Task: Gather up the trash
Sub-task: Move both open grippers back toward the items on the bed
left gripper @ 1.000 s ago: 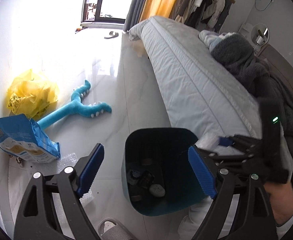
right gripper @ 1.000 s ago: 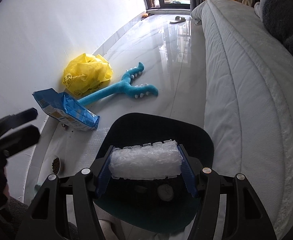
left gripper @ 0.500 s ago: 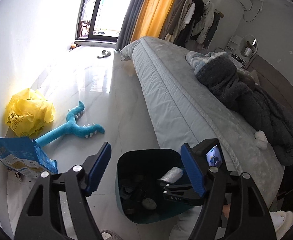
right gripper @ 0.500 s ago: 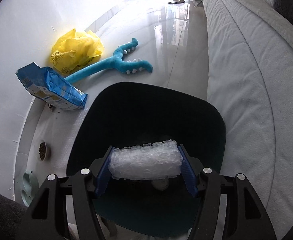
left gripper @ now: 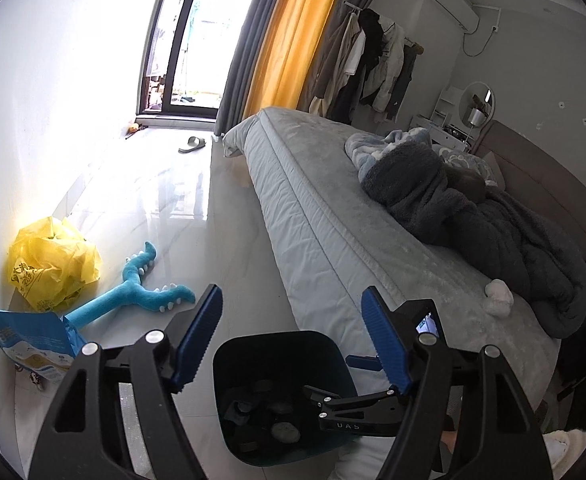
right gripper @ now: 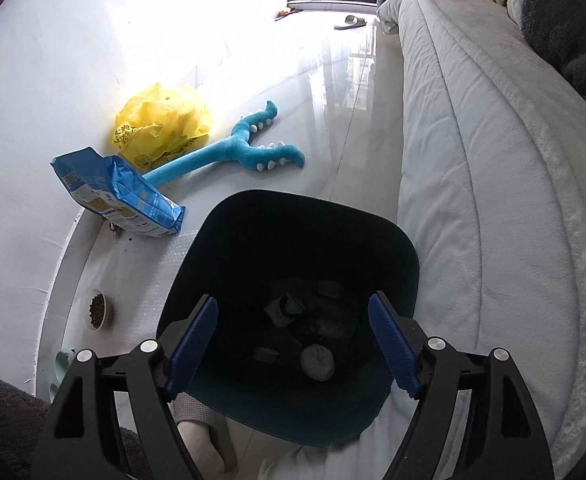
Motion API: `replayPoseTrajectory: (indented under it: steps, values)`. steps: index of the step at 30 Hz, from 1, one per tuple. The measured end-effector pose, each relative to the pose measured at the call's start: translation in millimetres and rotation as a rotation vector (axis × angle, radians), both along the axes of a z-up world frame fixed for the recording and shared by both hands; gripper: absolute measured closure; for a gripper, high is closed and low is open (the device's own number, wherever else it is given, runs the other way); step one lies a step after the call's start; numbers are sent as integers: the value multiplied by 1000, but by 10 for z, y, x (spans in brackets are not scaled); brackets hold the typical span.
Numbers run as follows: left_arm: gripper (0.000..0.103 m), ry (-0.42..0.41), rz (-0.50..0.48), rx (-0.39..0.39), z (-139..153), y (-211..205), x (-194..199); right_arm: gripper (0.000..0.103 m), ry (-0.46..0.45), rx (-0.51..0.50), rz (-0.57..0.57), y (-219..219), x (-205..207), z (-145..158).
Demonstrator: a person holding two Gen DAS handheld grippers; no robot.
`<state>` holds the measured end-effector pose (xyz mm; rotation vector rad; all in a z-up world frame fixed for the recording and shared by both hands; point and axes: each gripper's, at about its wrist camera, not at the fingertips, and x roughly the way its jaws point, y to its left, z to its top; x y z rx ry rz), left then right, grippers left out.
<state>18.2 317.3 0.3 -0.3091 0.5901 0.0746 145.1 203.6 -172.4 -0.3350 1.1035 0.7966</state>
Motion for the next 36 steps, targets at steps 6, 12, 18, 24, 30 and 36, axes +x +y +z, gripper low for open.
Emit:
replayPoseTrajectory:
  steps: [6, 12, 18, 24, 30, 36]
  values:
    - [28, -24, -4, 8, 103, -159, 37, 19, -29, 75, 16, -168, -8, 316]
    - [26, -36, -29, -5, 145, -369, 152, 19, -81, 100, 3, -392, 45, 564]
    - [23, -37, -67, -13, 166, -620, 356, 17, -115, 112, -38, -707, 210, 716]
    - [20, -31, -113, -8, 139, -903, 566, 17, -146, 123, -88, -1075, 427, 872]
    - [20, -27, -150, -15, 110, -1165, 760, 16, -184, 113, -138, -1438, 608, 976]
    - [20, -7, -201, 1, 37, -1453, 942, 16, -210, 112, -199, -1832, 794, 1052]
